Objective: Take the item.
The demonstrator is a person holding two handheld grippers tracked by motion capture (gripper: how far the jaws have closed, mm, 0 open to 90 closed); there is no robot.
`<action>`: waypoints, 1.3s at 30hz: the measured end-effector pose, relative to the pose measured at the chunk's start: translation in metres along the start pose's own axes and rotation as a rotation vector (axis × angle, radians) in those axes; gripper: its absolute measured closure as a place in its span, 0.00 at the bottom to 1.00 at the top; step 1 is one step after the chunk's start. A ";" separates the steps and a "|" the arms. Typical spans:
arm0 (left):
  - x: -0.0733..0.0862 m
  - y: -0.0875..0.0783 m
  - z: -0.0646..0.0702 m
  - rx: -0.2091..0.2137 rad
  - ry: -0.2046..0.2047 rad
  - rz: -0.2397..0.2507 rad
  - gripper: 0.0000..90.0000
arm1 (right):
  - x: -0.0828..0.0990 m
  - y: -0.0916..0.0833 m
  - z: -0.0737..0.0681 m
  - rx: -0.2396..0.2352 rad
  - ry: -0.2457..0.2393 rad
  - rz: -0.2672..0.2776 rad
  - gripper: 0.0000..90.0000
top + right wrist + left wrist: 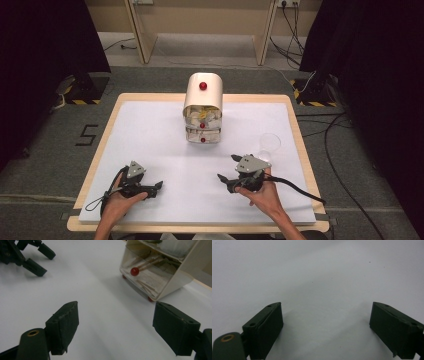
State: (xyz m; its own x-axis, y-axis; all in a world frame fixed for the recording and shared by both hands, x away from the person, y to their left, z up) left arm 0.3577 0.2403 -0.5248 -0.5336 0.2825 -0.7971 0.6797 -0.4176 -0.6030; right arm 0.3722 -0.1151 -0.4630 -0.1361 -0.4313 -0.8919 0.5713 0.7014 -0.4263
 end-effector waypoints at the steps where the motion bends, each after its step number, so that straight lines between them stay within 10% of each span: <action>1: 0.000 0.000 0.000 0.000 0.000 0.000 0.12 | 0.000 0.000 0.000 0.000 0.000 0.000 0.24; 39: 0.000 0.000 0.000 0.001 -0.002 0.000 0.12 | -0.104 0.060 0.035 0.071 -0.062 0.141 0.28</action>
Point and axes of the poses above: each handheld gripper's, and its own axes: y roughly forward along the jaws, x roughly out of its underside, z roughly to its right, the point moved 2 cm from there along y, roughly forward along the jaws, and after that the axes turned 4 degrees about z, right-handed, at the moved point
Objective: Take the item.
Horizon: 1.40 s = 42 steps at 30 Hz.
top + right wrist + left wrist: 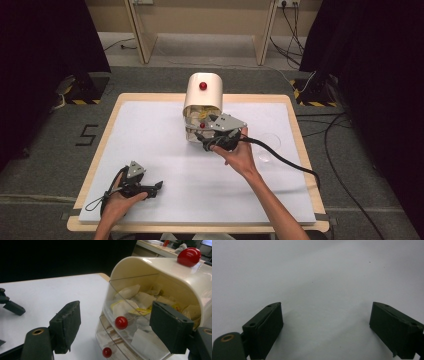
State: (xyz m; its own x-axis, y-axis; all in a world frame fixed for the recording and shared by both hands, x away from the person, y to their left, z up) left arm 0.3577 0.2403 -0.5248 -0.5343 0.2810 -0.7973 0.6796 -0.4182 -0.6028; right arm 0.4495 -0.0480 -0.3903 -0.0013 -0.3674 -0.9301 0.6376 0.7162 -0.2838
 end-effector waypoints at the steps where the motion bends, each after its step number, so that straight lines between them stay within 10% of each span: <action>1: 0.000 0.000 0.000 0.000 0.000 0.000 0.12 | 0.000 0.001 0.002 0.003 0.002 -0.001 0.28; 17: 0.000 0.000 0.000 0.002 -0.001 0.001 0.12 | 0.007 0.015 0.013 0.001 -0.021 -0.062 0.29; 42: 0.000 -0.001 -0.001 0.005 -0.008 0.005 0.13 | 0.014 -0.028 -0.026 -0.111 -0.057 -0.088 0.33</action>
Point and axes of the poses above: each handheld gripper's, and its own axes: y roughly forward along the jaws, x roughly out of its underside, z roughly to its right, the point moved 2 cm from there along y, roughly forward along the jaws, and after that the axes turned 4 degrees about z, right-handed, at the moved point
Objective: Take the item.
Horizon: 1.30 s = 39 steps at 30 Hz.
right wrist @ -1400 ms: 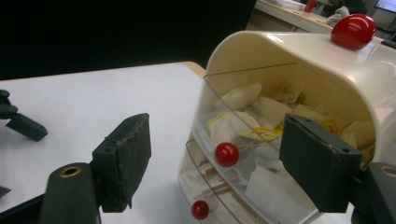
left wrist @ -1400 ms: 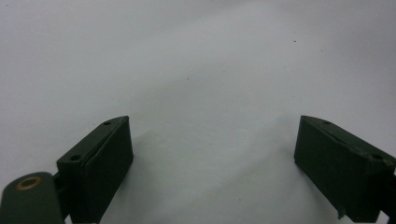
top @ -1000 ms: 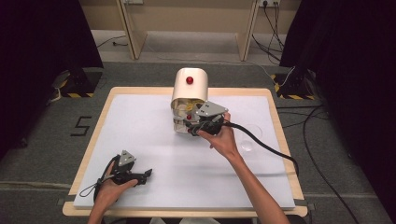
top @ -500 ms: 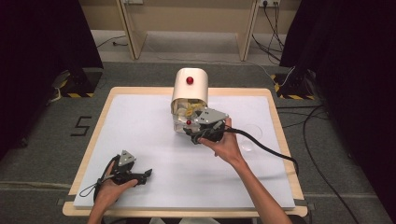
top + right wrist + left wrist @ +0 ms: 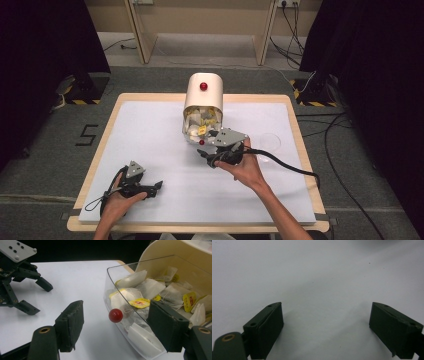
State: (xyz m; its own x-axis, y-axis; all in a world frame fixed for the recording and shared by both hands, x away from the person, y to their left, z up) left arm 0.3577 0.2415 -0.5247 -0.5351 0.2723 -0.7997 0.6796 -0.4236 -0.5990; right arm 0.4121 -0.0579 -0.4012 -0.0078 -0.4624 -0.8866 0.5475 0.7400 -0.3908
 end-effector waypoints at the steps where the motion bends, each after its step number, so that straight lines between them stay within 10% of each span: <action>1: 0.000 0.000 0.000 0.000 0.000 0.000 0.13 | 0.000 -0.001 -0.001 -0.003 0.000 -0.001 0.33; 25: 0.000 0.000 0.000 -0.001 0.002 0.000 0.13 | 0.009 -0.009 -0.023 -0.033 -0.034 -0.026 0.36; 39: 0.000 0.000 0.001 -0.003 0.003 0.000 0.13 | -0.008 -0.023 0.000 -0.001 0.029 0.072 0.43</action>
Point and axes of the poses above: each handheld gripper's, and its own axes: y roughly forward along the jaws, x roughly out of its underside, z roughly to its right, the point moved 2 cm from there along y, roughly forward along the jaws, and after that the axes turned 4 degrees about z, right-handed, at the moved point
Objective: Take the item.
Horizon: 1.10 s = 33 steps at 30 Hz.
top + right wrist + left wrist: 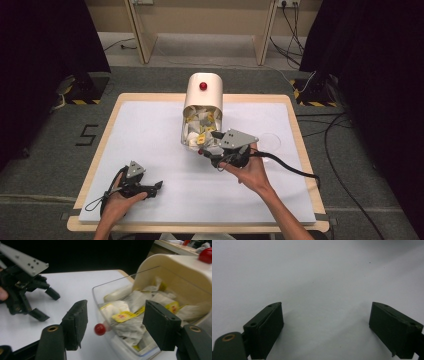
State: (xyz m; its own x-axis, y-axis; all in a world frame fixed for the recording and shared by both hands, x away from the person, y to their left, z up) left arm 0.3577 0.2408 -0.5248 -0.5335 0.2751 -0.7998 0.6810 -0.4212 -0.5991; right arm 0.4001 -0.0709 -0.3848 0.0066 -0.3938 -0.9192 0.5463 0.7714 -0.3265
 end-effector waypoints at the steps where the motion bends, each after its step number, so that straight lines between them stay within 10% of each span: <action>1: 0.000 0.000 0.000 0.000 0.000 0.000 0.13 | -0.001 0.000 0.004 0.007 0.007 -0.001 0.45; 11: 0.000 0.000 0.000 -0.001 -0.002 0.000 0.13 | 0.000 0.022 0.027 0.024 0.089 -0.064 0.55; 33: 0.000 0.000 0.000 0.000 -0.001 0.000 0.13 | 0.010 0.050 0.025 0.006 0.085 -0.187 0.76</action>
State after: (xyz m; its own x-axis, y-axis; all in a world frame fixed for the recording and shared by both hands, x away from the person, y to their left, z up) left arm 0.3578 0.2407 -0.5248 -0.5343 0.2739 -0.7997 0.6809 -0.4211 -0.5992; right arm 0.4480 -0.0491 -0.4050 -0.1661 -0.4862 -0.8579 0.5366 0.6854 -0.4923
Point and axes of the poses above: each handheld gripper's, and its own axes: y roughly forward along the jaws, x roughly out of its underside, z roughly to its right, the point moved 2 cm from there along y, roughly forward along the jaws, and after that the axes turned 4 degrees about z, right-handed, at the moved point
